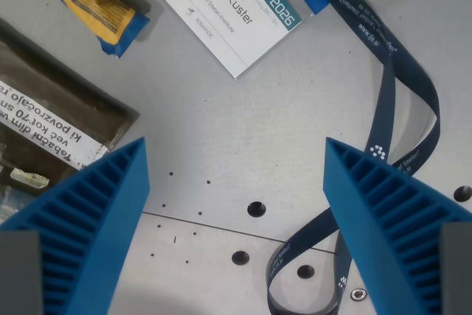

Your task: Move above the blue bag

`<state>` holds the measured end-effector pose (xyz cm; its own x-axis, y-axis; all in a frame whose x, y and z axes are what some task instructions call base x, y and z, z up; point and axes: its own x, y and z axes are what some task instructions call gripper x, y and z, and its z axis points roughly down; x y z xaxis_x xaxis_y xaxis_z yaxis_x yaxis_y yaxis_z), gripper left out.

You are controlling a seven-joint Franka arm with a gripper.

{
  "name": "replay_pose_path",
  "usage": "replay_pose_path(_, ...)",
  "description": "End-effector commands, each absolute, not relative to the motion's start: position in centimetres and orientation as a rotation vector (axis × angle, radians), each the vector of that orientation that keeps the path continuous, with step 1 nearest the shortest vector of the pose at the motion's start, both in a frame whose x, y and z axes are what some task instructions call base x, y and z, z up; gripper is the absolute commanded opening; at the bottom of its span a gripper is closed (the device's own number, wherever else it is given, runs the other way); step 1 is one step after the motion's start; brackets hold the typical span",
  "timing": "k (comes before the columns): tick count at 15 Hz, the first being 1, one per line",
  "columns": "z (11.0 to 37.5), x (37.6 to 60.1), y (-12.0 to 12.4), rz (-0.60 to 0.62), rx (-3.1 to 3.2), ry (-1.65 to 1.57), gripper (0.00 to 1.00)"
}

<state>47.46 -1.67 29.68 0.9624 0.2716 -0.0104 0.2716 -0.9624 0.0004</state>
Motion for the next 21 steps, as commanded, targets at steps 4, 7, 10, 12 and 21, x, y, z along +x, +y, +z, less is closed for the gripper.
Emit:
replay_pose_path(4, 29.9, 47.5, -1.7, -0.008, 3.109, 0.437, 1.0)
replay_pose_path(7, 29.8, 47.5, -1.6, -0.009, 3.105, 0.471, 1.0)
replay_pose_path(10, 29.6, 47.5, -1.4, -0.007, 3.096, 0.539, 1.0)
replay_pose_path(12, 29.3, 47.6, -1.2, 0.001, 3.088, 0.597, 1.0)
replay_pose_path(21, 27.0, 48.0, 1.0, 0.044, 3.009, 0.981, 1.0)
